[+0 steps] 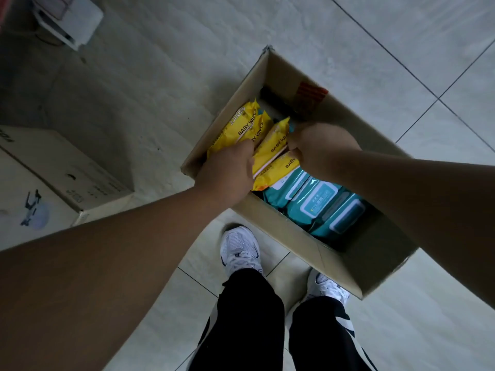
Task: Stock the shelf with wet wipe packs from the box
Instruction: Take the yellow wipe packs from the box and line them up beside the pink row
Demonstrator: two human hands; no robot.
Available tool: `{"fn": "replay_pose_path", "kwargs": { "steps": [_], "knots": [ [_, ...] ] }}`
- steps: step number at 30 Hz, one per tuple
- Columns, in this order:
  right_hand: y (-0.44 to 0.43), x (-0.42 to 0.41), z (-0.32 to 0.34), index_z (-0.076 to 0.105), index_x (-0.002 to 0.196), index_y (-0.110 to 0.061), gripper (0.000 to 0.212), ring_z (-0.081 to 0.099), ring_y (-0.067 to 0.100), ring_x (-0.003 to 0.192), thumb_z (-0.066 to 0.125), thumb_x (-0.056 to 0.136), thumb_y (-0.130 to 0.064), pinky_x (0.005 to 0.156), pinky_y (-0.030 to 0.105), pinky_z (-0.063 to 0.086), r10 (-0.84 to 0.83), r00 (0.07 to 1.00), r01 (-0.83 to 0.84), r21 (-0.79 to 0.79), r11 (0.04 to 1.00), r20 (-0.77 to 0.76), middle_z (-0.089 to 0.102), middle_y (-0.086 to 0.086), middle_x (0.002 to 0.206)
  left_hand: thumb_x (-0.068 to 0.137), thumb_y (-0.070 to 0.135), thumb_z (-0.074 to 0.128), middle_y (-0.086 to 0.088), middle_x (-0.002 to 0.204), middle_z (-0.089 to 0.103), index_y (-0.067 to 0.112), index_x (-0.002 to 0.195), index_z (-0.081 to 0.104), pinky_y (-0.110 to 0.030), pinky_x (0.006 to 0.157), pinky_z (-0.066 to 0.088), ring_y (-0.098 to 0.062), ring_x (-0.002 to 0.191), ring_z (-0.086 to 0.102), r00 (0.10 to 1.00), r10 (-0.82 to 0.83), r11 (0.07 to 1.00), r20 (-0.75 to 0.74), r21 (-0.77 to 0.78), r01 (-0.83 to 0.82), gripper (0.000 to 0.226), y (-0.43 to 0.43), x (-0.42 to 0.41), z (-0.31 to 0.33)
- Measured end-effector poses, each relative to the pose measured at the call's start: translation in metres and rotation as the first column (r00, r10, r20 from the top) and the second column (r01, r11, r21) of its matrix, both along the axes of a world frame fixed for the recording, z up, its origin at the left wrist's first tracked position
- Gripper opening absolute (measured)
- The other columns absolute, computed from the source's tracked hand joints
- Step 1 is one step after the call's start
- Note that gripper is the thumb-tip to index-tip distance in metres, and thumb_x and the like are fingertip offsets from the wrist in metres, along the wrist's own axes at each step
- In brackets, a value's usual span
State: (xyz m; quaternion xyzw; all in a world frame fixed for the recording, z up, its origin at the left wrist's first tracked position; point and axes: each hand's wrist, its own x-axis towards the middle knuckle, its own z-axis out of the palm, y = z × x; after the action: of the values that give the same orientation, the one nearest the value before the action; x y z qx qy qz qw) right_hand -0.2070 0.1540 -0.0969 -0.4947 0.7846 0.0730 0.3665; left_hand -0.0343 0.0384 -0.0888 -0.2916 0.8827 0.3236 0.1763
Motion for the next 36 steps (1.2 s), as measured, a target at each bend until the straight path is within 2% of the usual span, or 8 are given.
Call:
{"fn": "replay_pose_path", "kwargs": {
  "steps": [3,7,14,17,25,29,31,36],
  "knots": [
    [0.010,0.001,0.025,0.054,0.089,-0.019,0.010,0.059,0.030,0.075,0.049,0.097,-0.020,0.063,0.036,0.047,-0.081,0.990,0.089,-0.059,0.994,0.116,0.061,0.007,0.081,0.098,0.016,0.051,-0.010,0.073,0.055,0.012,0.086,0.044,-0.036,0.056,0.033,-0.030,0.066,0.048,0.983,0.168,0.984,-0.071,0.075,-0.163,0.015,-0.009,-0.006,0.015],
    [0.021,-0.006,0.068,0.050,0.086,-0.016,0.015,0.056,0.031,0.070,0.046,0.099,-0.022,0.060,0.041,0.047,-0.203,0.954,0.232,-0.115,0.966,0.218,0.059,0.010,0.075,0.100,0.020,0.050,-0.011,0.075,0.055,0.010,0.089,0.045,-0.035,0.059,0.033,-0.028,0.068,0.050,0.961,0.250,0.968,-0.117,0.054,-0.245,0.015,-0.024,-0.012,0.051],
    [0.023,-0.022,0.184,0.058,0.096,-0.017,0.010,0.060,0.028,0.075,0.048,0.099,-0.017,0.064,0.041,0.051,-0.365,0.856,0.455,-0.199,0.868,0.366,0.061,0.007,0.080,0.099,0.018,0.051,-0.009,0.081,0.059,0.013,0.092,0.051,-0.035,0.063,0.035,-0.028,0.076,0.054,0.979,0.188,0.981,-0.083,0.055,-0.184,0.008,-0.051,-0.035,0.170],
    [0.024,-0.031,0.250,0.055,0.091,-0.015,0.013,0.050,0.019,0.069,0.047,0.100,-0.017,0.061,0.035,0.045,-0.400,0.801,0.527,-0.208,0.824,0.445,0.054,0.002,0.074,0.099,0.020,0.053,-0.003,0.078,0.059,0.014,0.091,0.051,-0.036,0.065,0.041,-0.025,0.073,0.054,0.977,0.187,0.981,-0.103,0.063,-0.181,0.010,-0.055,-0.047,0.234],
    [0.056,-0.051,0.453,0.055,0.082,-0.017,0.018,0.051,0.010,0.067,0.052,0.100,-0.018,0.065,0.030,0.045,-0.482,0.695,0.673,-0.246,0.698,0.533,0.056,-0.007,0.072,0.097,0.019,0.055,-0.016,0.078,0.062,0.018,0.086,0.049,-0.052,0.071,0.050,-0.037,0.074,0.060,0.956,0.196,0.977,-0.219,0.124,-0.172,0.012,-0.048,-0.070,0.439],
    [0.062,-0.049,0.559,0.056,0.077,-0.021,0.025,0.050,0.003,0.062,0.055,0.101,-0.017,0.061,0.020,0.044,-0.426,0.673,0.687,-0.298,0.663,0.604,0.054,-0.011,0.069,0.098,0.020,0.055,-0.006,0.068,0.056,0.020,0.083,0.048,-0.040,0.063,0.043,-0.021,0.061,0.052,0.950,0.141,0.987,-0.279,0.119,-0.111,0.016,-0.042,-0.072,0.557],
    [0.059,-0.048,0.607,0.056,0.077,-0.023,0.025,0.051,0.004,0.064,0.055,0.101,-0.018,0.065,0.023,0.044,-0.381,0.706,0.653,-0.342,0.676,0.596,0.055,-0.012,0.069,0.099,0.019,0.056,0.002,0.062,0.049,0.022,0.081,0.047,-0.032,0.057,0.036,-0.007,0.053,0.041,0.953,0.099,0.994,-0.288,0.066,-0.083,0.021,-0.043,-0.070,0.614],
    [0.038,-0.038,0.711,0.060,0.078,-0.024,0.023,0.057,0.011,0.073,0.058,0.100,-0.021,0.072,0.035,0.049,-0.282,0.765,0.595,-0.468,0.654,0.578,0.060,-0.009,0.075,0.099,0.021,0.056,0.003,0.067,0.056,0.023,0.081,0.049,-0.029,0.058,0.036,-0.004,0.054,0.045,0.934,0.113,0.991,-0.339,-0.023,-0.128,0.019,-0.055,-0.048,0.739]
  ]
}}
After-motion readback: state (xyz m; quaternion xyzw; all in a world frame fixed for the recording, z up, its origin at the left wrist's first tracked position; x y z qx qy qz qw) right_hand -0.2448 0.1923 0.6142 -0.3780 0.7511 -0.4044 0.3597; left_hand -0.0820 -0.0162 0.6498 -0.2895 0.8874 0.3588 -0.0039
